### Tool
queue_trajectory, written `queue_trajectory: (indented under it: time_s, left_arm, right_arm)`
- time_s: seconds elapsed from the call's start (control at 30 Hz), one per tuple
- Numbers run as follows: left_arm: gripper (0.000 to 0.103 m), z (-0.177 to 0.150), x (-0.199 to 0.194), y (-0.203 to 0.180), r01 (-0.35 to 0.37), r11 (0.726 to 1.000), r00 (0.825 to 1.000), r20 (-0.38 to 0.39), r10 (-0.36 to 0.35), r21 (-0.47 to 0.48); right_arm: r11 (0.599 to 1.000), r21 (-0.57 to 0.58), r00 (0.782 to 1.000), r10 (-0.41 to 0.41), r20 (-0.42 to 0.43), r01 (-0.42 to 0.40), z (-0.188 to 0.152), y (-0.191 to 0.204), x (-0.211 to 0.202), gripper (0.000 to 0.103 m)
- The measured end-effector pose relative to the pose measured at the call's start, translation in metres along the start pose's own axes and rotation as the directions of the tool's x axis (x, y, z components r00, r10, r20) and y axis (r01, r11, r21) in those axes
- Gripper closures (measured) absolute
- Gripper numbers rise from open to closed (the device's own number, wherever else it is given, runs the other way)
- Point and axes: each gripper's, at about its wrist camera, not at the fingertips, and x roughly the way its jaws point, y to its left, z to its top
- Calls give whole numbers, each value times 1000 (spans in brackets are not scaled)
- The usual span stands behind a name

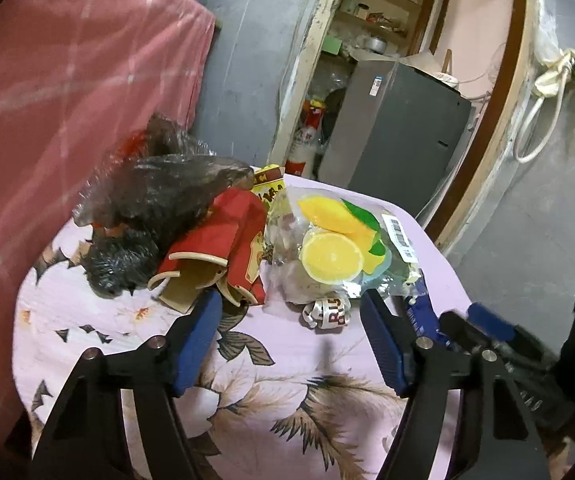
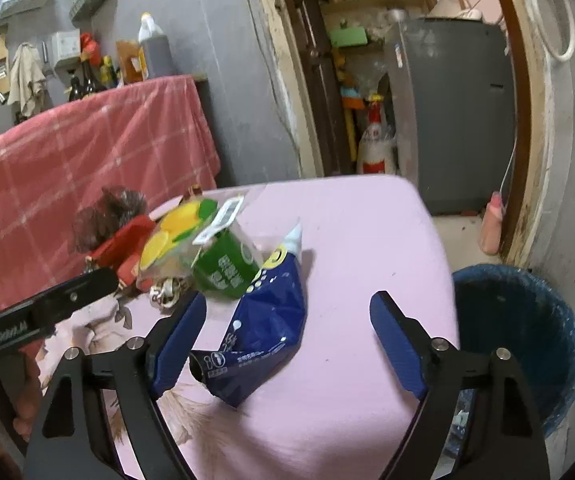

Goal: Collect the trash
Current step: 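Return both tools to the table toward the lemon bag and blue bag, then grasp the lemon-print plastic bag with the left tool while the right tool grasps the blue snack bag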

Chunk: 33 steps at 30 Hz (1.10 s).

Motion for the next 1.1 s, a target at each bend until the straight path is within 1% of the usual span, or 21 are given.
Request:
queue_trajectory:
  time_s: [0.1, 0.17, 0.23, 0.3, 0.33, 0.4, 0.5, 0.67, 0.83, 0.97, 1.03, 1.07, 1.1]
  left_arm:
    - [37, 2, 0, 1, 22, 1000, 1000, -4, -22, -10]
    - [37, 3, -1, 0, 30, 1000, 1000, -7, -30, -7]
    - [37, 4, 1, -1, 42, 999, 999, -13, -42, -9]
    - [37, 6, 3, -1, 48, 999, 999, -21, -48, -11]
    - [37, 7, 4, -4, 50, 999, 998, -24, -50, -12]
    - [37, 9, 8, -5, 59, 998, 998, -31, -59, -17]
    - [37, 15, 14, -6, 69, 997, 997, -40, -70, -31]
    - [37, 21, 18, -2, 77, 995, 995, -55, -81, -62]
    - [38, 25, 22, 3, 79, 993, 994, -68, -85, -85]
    - [38, 26, 24, 10, 76, 992, 993, -80, -85, -101]
    - [44, 26, 25, 14, 73, 991, 992, -91, -83, -111]
    - [47, 27, 26, 15, 74, 991, 992, -94, -85, -115]
    - [47, 27, 25, 16, 75, 990, 992, -92, -86, -117]
  right_arm:
    - [1000, -11, 999, -8, -51, 8, -3, 3, 11, 25]
    - [1000, -3, 998, -6, -64, 6, -4, 1, 15, 25]
    - [1000, -4, 997, -15, -71, 15, -2, 1, 18, 28]
    - [1000, -4, 997, -21, -76, 21, 0, -3, 21, 40]
    - [1000, 0, 997, -22, -79, 22, 1, -5, 22, 44]
    - [999, 2, 996, -38, -83, 38, 3, -12, 23, 62]
    - [999, 7, 996, -36, -86, 37, 4, -21, 24, 76]
    - [1000, 19, 997, -7, -75, 9, 4, -22, 21, 76]
    - [1000, 12, 999, 26, -43, -25, 7, -17, 12, 75]
    - [998, 20, 997, 58, -53, -57, 7, -12, 9, 65]
    - [997, 17, 995, 70, -65, -69, 7, -7, 10, 64]
    - [997, 16, 995, 73, -70, -72, 6, -5, 11, 61]
    - [997, 14, 994, 75, -77, -74, 5, -2, 13, 57]
